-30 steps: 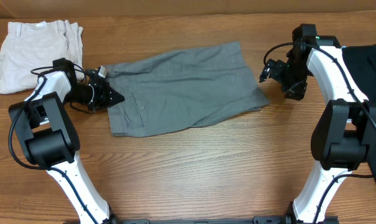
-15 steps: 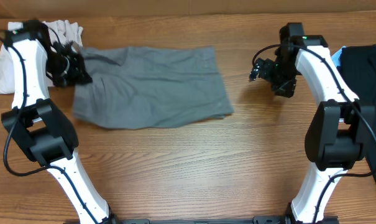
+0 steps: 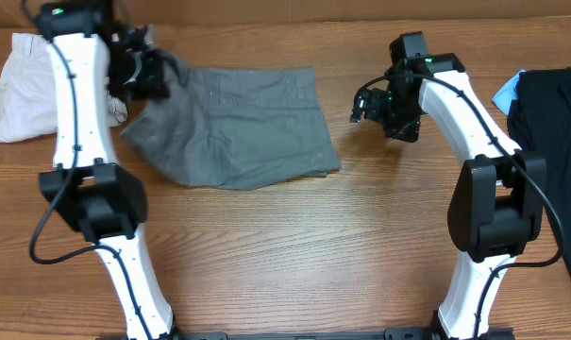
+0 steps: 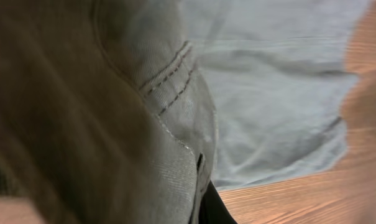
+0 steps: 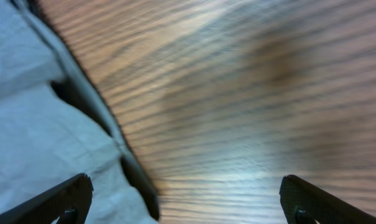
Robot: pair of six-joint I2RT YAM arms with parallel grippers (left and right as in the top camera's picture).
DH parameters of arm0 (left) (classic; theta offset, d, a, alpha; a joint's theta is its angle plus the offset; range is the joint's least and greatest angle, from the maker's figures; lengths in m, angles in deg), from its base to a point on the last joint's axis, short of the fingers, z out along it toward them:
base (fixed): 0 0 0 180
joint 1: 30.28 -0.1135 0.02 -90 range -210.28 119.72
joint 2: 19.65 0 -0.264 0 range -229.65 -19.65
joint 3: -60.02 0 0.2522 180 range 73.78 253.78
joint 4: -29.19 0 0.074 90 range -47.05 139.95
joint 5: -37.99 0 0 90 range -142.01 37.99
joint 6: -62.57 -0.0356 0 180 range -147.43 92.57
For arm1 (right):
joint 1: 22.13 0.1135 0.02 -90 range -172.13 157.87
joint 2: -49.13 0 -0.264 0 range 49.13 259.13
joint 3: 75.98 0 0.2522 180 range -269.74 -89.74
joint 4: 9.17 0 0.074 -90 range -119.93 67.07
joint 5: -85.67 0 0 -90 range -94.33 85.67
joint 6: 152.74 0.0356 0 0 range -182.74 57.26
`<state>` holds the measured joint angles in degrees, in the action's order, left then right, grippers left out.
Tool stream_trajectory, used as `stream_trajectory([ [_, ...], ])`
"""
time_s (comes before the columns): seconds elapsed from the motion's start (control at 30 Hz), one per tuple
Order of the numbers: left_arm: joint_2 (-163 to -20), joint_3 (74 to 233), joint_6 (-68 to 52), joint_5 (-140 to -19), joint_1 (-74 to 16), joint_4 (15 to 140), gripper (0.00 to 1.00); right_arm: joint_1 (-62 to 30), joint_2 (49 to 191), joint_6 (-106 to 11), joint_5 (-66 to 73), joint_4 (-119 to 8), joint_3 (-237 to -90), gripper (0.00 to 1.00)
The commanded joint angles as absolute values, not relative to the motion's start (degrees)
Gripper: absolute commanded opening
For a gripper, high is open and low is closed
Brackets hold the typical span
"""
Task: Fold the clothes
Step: 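Lift the left half and fold it rightward over the right half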
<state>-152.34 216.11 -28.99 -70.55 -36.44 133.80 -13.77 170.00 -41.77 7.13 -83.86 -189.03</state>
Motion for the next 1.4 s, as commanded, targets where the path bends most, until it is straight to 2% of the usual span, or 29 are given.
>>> stream_trajectory([
  [0.0,-152.27,221.24,-28.23,-71.49,-30.43,133.58,0.04,-13.7,169.7,-41.7,8.22,-82.22,-187.76,1.0],
  [0.43,-154.46,217.02,-26.94,-69.44,-12.53,124.69,0.04,-13.5,169.7,-41.72,10.32,-80.12,-186.43,1.0],
  [0.67,-154.61,210.95,-24.36,-69.04,-9.07,116.58,0.04,-13.5,169.76,-41.75,10.32,-80.14,-186.43,1.0],
  [0.8,-154.54,211.32,-22.65,-64.19,-9.03,116.18,0.04,-13.52,170.7,-41.96,9.69,-80.45,-186.43,0.98],
  [0.87,-154.54,212.3,-22.5,-63.91,-9.53,116.42,0.04,-13.57,171.45,-41.96,9.71,-80.45,-186.43,0.91],
  [0.93,-154.54,214.23,-21.8,-64.91,-10.14,117.08,0.04,-13.55,172.39,-41.94,9.91,-80.21,-186.43,0.79],
  [1.03,-154.54,218.16,-21.8,-65.59,-10.3,118.26,0.04,-13.5,173.66,-41.92,9.93,-79.92,-186.43,0.55],
  [1.17,-154.54,221.57,-21.8,-66.2,-9.71,118.02,0.04,-13.5,175.4,-41.88,10.08,-79.09,-186.43,0.34],
  [1.37,-154.92,221.0,-20.51,-67.08,-6.82,115.22,0.04,-13.5,179.29,-41.94,12.44,-78.04,-186.43,0.27],
])
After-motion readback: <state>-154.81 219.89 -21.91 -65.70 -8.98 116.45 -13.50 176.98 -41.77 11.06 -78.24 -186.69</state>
